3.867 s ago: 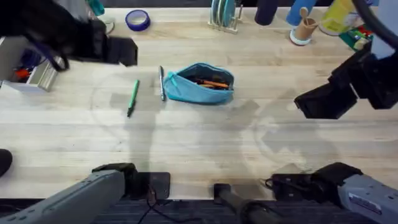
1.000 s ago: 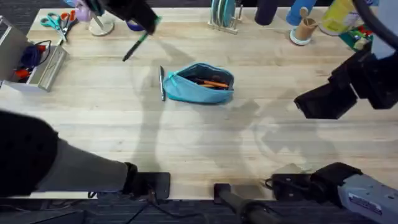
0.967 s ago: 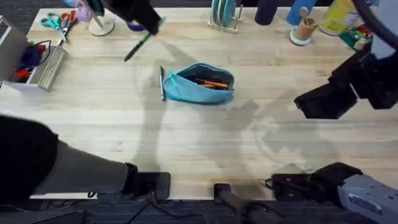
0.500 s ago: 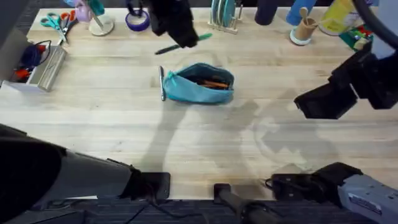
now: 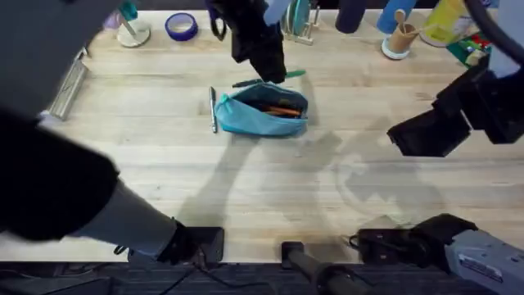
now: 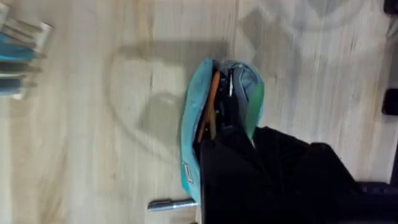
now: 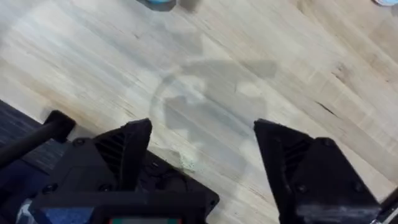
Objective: Unzip the bag, pick up the pens from the table one at a time and place them inside, then zip the bag closed.
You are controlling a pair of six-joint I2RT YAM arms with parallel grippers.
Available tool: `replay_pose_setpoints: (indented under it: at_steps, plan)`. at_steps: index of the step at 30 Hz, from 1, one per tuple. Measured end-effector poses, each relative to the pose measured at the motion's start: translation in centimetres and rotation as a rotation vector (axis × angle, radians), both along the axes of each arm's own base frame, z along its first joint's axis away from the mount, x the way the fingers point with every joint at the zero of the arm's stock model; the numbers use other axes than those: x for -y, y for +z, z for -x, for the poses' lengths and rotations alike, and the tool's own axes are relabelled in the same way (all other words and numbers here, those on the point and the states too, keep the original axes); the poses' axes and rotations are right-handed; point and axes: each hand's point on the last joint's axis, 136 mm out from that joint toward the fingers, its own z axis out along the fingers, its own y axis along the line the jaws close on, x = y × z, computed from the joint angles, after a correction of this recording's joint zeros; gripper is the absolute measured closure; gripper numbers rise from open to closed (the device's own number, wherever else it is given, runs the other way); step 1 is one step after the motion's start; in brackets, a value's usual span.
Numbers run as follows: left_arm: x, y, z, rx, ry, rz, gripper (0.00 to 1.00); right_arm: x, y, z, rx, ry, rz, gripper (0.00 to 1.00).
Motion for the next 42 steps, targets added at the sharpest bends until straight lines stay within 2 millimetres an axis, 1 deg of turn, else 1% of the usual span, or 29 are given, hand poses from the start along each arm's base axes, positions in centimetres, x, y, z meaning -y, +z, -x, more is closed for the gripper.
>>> replay_pose_setpoints:
  at_steps: [4, 11, 21, 26, 31, 32, 33, 34, 35, 36, 38, 39, 42]
  plan:
    - [0.2, -2.0, -0.5, -0.053, 0.0, -0.023, 0.959, 0.0, 0.0, 0.0, 0.0, 0.0, 0.0, 0.004]
    - [0.4, -3.9, -0.9, -0.103, -0.001, -0.045, 0.959, 0.0, 0.0, 0.0, 0.0, 0.0, 0.0, 0.004]
    - [0.7, -7.5, -1.6, -0.185, 0.0, -0.081, 0.959, 0.0, 0.0, 0.0, 0.0, 0.0, 0.0, 0.003]
    - [0.7, -8.3, -1.7, -0.205, 0.0, -0.091, 0.959, 0.0, 0.0, 0.0, 0.0, 0.0, 0.0, 0.003]
    - [0.7, -8.4, -1.7, -0.208, 0.0, -0.092, 0.959, 0.0, 0.0, 0.0, 0.0, 0.0, 0.0, 0.003]
    - [0.7, -8.4, -1.7, -0.207, -0.001, -0.092, 0.926, 0.0, 0.0, 0.0, 0.0, 0.0, 0.0, 0.003]
    - [0.7, -8.4, -1.7, -0.206, -0.003, -0.092, 0.816, 0.0, 0.0, 0.0, 0.0, 0.0, 0.0, 0.003]
    - [0.7, -8.4, -1.7, -0.207, -0.003, -0.092, 0.651, 0.0, 0.0, 0.0, 0.0, 0.0, 0.0, 0.003]
    - [0.7, -8.4, -1.7, -0.206, -0.003, -0.091, 0.51, 0.0, 0.0, 0.0, 0.0, 0.0, 0.0, 0.003]
    - [0.8, -8.4, -1.7, -0.207, -0.003, -0.091, 0.341, 0.0, 0.0, 0.0, 0.0, 0.0, 0.0, 0.003]
    - [0.8, -8.4, -1.7, -0.208, -0.002, -0.091, 0.058, 0.0, 0.0, 0.0, 0.0, 0.0, 0.0, 0.003]
    - [0.8, -8.4, -1.6, -0.208, -0.003, -0.091, 0.022, 0.0, 0.0, 0.0, 0.0, 0.0, 0.0, 0.003]
    - [0.8, -8.4, -1.6, -0.208, -0.002, -0.091, 0.008, 0.0, 0.0, 0.0, 0.0, 0.0, 0.0, 0.003]
